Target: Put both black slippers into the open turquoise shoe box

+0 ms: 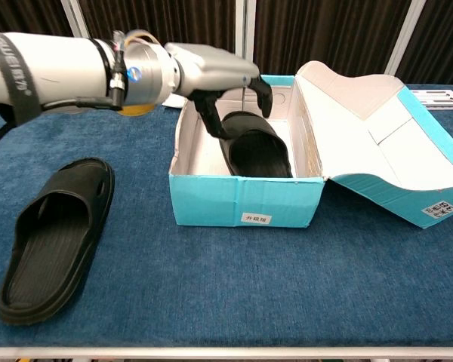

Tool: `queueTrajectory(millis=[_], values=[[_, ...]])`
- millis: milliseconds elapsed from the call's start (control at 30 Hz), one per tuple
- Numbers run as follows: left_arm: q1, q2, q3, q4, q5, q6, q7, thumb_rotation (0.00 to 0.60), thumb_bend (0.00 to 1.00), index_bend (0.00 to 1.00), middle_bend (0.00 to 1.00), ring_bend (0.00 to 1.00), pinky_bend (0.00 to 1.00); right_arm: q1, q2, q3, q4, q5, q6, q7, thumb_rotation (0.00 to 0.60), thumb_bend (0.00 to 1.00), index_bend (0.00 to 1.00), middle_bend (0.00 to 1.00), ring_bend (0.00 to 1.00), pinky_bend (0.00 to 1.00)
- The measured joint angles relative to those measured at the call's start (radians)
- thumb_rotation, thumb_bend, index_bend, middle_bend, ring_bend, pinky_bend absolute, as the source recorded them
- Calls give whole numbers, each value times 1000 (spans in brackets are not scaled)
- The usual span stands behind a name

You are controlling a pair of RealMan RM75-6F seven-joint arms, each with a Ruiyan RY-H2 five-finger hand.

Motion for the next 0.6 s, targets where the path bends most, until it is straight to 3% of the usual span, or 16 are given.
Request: queueTrajectory(millis=[167,333,467,600], values=[[100,95,-6,-73,26,116,-80,600,327,263,194,61,178,3,-3,1,13,-1,-4,16,600,99,0,31,0,76],[217,210,12,-144,2,178,-145,600,205,245,190,277,355,8,-16,0,30,-3,-12,32,600,100,0,31,0,77],[304,308,60,-219,-42,213,-159,600,90,215,176,440,535,12,-23,-1,35,-8,-15,35,600,99,0,31,0,81],[368,354,125,-271,-63,227,-157,600,40,178,147,503,587,18,-28,0,36,-8,-23,35,600,99,0,31,0,82]])
